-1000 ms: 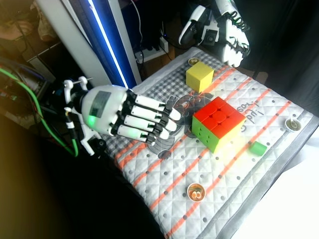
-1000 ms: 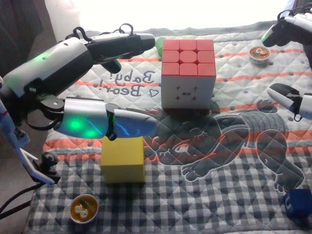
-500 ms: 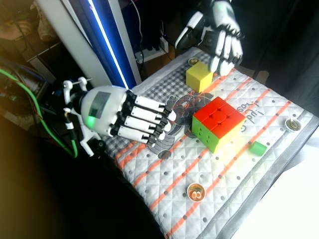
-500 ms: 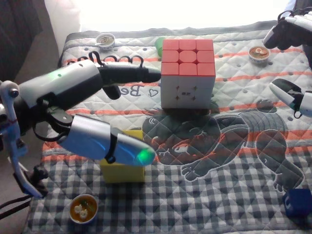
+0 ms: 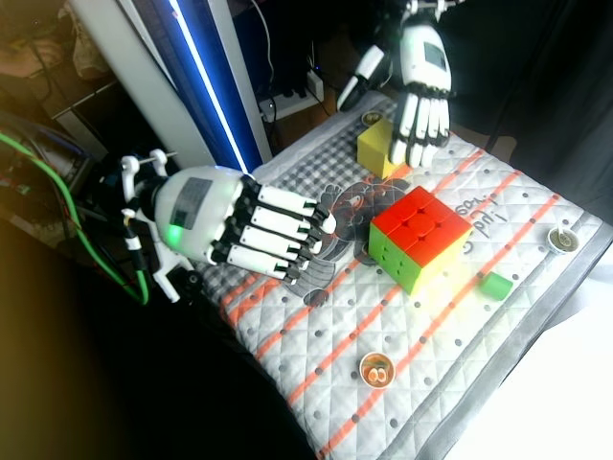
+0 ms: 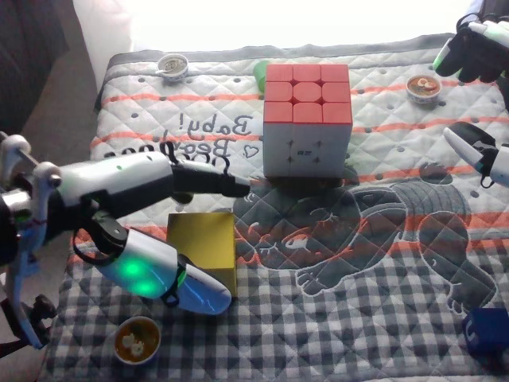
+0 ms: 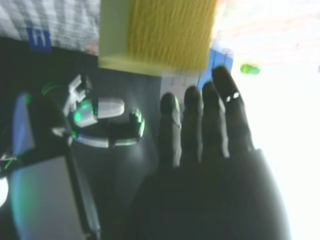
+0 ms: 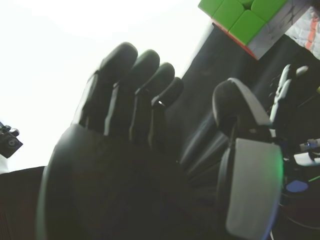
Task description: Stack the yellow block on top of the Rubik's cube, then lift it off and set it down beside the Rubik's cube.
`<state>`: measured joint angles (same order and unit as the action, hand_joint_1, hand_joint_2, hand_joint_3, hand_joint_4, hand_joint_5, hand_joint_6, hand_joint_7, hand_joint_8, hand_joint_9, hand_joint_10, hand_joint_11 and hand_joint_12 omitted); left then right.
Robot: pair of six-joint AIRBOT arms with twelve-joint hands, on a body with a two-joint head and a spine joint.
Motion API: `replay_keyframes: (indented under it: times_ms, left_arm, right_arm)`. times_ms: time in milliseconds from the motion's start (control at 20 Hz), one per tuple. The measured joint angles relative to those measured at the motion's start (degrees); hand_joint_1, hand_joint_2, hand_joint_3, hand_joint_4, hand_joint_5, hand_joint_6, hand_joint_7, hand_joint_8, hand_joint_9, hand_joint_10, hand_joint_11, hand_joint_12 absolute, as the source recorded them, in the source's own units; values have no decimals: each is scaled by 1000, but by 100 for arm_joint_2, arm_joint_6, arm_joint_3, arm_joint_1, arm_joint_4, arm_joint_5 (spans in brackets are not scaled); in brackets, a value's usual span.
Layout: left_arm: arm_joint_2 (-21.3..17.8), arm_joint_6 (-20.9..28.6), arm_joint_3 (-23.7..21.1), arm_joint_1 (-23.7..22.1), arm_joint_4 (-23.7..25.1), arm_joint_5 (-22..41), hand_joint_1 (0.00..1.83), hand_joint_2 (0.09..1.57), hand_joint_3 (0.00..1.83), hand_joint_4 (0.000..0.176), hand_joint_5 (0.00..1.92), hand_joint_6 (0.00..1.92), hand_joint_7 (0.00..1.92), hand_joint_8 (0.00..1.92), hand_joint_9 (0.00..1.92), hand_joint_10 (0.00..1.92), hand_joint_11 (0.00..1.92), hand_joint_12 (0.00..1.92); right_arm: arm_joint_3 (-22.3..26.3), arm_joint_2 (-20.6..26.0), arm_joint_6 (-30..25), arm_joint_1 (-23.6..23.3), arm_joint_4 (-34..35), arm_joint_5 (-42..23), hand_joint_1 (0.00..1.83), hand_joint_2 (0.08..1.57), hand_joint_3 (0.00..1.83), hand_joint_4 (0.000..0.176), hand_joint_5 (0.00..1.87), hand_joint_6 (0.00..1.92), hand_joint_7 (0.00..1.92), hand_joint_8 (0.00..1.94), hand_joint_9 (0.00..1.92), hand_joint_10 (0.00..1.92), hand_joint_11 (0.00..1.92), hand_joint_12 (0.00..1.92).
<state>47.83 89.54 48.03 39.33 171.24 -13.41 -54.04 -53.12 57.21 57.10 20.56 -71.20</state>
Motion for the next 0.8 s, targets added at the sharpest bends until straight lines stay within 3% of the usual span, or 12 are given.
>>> replay_keyframes:
  times_ms: [100,250,300,350,400,500,550,600,750,800]
  left_arm:
    - [96,-74,96,-31,7,278,792,809,7,80,297,1,243,3,183,98,0,1138]
    - [186,-103,203,-114,13,479,775,836,7,84,286,0,225,0,152,60,0,920]
    - [201,-105,225,-114,15,535,842,887,18,42,353,15,277,12,174,60,0,997]
    - [208,-103,260,-114,15,603,866,923,19,35,388,15,291,9,169,47,0,972]
    - [234,-107,291,-114,20,651,917,970,19,0,506,35,349,17,211,51,0,1035]
    - [269,-103,332,-114,17,684,1019,1099,6,0,810,53,493,10,339,46,0,1107]
    - [273,-105,332,-133,20,632,1087,1166,6,0,838,957,604,19,424,62,0,1303]
    - [273,-105,332,-131,20,586,1088,1212,14,0,778,1241,632,19,441,63,0,1293]
    - [273,-107,332,-111,-138,256,1086,1239,2,0,751,1333,742,45,522,111,0,1468]
    - [271,-109,332,-109,-271,2,1055,1248,0,0,745,1347,740,24,475,244,0,1519]
  right_arm:
    - [-17,0,0,0,-26,-4,1045,984,422,0,297,1252,410,1332,394,1511,275,1855]
    - [-22,0,-2,0,-17,-2,1082,987,411,0,320,1228,442,1337,398,1526,272,1861]
    - [-22,0,-4,0,-17,-2,1107,990,412,0,336,1222,462,1340,411,1541,290,1889]
    - [-22,0,-4,0,-22,-2,1115,992,413,0,335,1217,469,1341,420,1549,304,1897]
    - [-22,0,-4,0,-15,-2,1129,996,409,0,350,1206,479,1331,434,1547,335,1884]
    - [-22,0,-9,0,-24,-2,1170,1000,407,0,362,1210,476,1328,440,1552,365,1884]
    - [-22,0,-17,0,-26,-2,1166,1004,403,0,372,1222,500,1308,477,1527,419,1846]
    - [-22,0,-17,0,-24,-2,1165,1008,401,0,377,1222,521,1295,503,1509,443,1823]
    - [-22,0,-24,0,-4,-4,1165,1012,380,0,398,1190,531,1268,494,1488,413,1820]
    - [-22,0,-39,0,-17,-9,1157,1014,374,0,416,1189,550,1252,503,1462,432,1799]
